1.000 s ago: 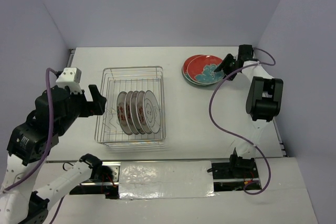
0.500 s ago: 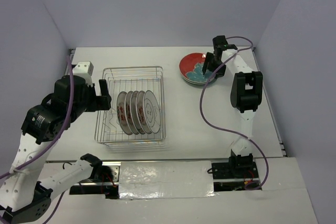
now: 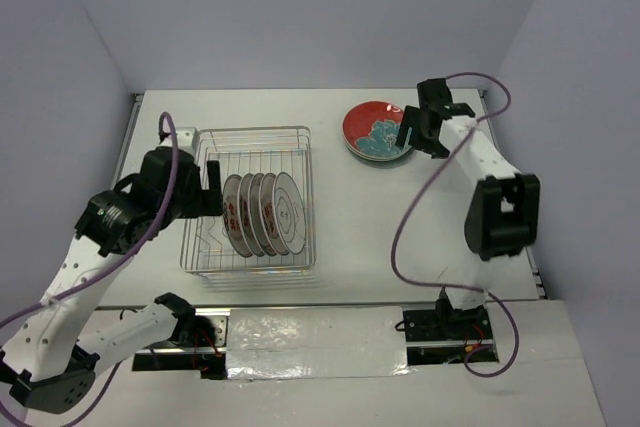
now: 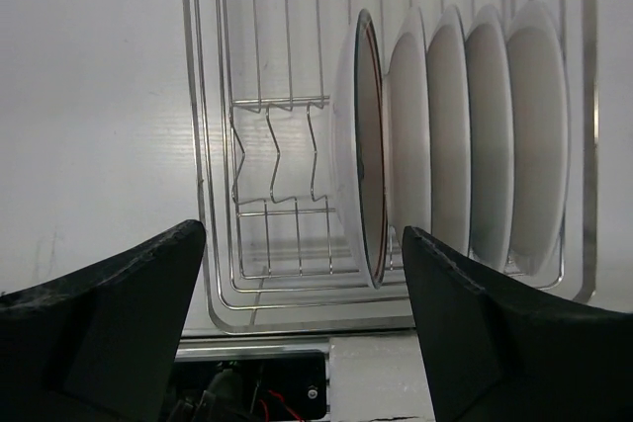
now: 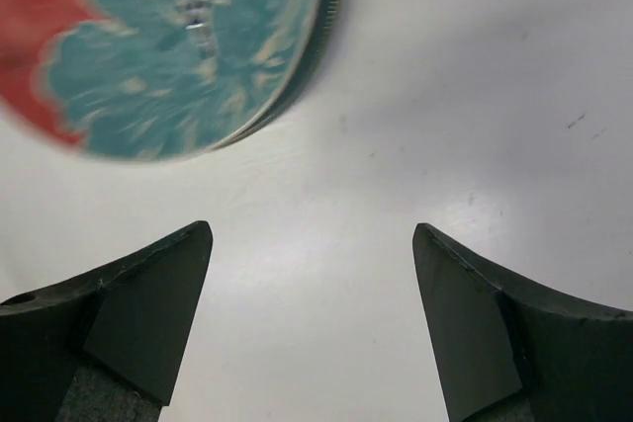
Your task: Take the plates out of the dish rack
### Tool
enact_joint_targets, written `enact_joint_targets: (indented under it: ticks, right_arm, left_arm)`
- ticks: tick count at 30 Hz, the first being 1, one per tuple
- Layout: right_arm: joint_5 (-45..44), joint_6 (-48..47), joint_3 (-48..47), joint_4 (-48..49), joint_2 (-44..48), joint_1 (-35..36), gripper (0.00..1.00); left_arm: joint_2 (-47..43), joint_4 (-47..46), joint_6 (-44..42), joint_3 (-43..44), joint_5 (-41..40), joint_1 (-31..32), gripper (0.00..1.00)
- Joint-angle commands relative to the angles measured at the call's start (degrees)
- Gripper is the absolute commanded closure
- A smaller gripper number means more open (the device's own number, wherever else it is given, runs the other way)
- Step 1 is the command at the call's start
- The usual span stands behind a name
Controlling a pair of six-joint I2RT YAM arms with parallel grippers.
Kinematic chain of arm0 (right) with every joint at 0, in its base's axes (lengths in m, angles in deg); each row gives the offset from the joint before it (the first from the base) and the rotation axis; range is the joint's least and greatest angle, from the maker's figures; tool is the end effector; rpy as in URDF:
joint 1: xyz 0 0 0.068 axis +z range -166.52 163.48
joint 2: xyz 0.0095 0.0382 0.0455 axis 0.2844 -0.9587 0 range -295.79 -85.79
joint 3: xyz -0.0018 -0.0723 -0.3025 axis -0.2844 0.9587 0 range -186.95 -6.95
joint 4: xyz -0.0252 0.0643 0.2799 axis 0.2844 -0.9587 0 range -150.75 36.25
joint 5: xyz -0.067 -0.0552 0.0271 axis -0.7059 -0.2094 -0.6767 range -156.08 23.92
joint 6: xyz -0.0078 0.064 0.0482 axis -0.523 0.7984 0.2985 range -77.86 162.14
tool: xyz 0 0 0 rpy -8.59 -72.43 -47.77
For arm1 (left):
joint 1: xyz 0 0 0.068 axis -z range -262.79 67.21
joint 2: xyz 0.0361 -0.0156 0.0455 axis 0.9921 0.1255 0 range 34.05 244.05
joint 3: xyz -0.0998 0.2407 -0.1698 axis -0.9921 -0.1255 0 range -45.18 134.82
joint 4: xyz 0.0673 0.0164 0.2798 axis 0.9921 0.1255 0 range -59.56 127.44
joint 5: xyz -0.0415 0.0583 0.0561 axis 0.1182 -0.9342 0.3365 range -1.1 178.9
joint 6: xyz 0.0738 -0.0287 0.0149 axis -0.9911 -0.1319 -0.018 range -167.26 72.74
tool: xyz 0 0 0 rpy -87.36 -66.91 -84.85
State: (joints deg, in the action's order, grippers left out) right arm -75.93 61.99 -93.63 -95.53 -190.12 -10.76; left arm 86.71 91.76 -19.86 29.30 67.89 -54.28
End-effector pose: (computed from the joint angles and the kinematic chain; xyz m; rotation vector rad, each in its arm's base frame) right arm 0.4453 0.0330 0.2588 0.3773 2.5572 -0.0605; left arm 0.1656 -0.0615 0.4235 -0.1712 2.2029 -0.1260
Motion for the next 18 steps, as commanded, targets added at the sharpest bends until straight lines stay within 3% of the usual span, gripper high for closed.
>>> enact_joint_targets:
  ticks: [1, 6, 11, 18]
  right_arm:
    - [-1.3, -0.9, 6.1, 6.8, 16.1, 3.6, 0.1]
    - [-2.4, -1.0, 12.0, 5.9, 27.1, 7.0, 0.1]
    - [-2.9, -0.9, 17.2, 5.6, 32.7, 8.7, 0.1]
    - [-3.2, -1.0, 19.3, 5.0, 36.6, 9.7, 0.1]
  left_arm:
    - [2.8, -2.6, 4.4, -2.0, -5.2, 3.1, 0.07]
    - [6.8, -3.7, 8.5, -3.8, -12.4, 8.8, 0.21]
    - [11.2, -2.5, 12.9, -4.6, -18.0, 10.5, 0.37]
    - [13.1, -4.5, 14.8, -7.5, -19.4, 10.7, 0.46]
